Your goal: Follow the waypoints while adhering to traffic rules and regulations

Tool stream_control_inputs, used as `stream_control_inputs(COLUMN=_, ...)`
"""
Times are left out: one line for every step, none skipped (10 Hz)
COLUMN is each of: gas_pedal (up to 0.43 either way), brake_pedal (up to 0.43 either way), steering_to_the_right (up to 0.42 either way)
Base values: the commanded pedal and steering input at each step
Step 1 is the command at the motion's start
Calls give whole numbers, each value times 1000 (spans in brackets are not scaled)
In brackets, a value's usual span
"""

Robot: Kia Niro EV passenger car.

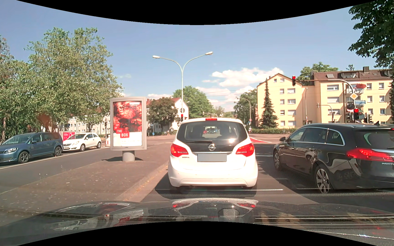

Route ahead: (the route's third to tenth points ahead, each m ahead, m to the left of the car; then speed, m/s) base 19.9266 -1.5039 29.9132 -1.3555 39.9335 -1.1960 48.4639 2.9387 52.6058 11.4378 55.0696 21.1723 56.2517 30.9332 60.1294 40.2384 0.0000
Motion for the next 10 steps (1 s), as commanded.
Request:
stream_control_inputs(gas_pedal=0, brake_pedal=250, steering_to_the_right=11)
stream_control_inputs(gas_pedal=0, brake_pedal=250, steering_to_the_right=11)
stream_control_inputs(gas_pedal=0, brake_pedal=250, steering_to_the_right=11)
stream_control_inputs(gas_pedal=0, brake_pedal=250, steering_to_the_right=11)
stream_control_inputs(gas_pedal=0, brake_pedal=250, steering_to_the_right=11)
stream_control_inputs(gas_pedal=0, brake_pedal=250, steering_to_the_right=11)
stream_control_inputs(gas_pedal=0, brake_pedal=250, steering_to_the_right=11)
stream_control_inputs(gas_pedal=0, brake_pedal=250, steering_to_the_right=11)
stream_control_inputs(gas_pedal=0, brake_pedal=250, steering_to_the_right=11)
stream_control_inputs(gas_pedal=0, brake_pedal=250, steering_to_the_right=11)
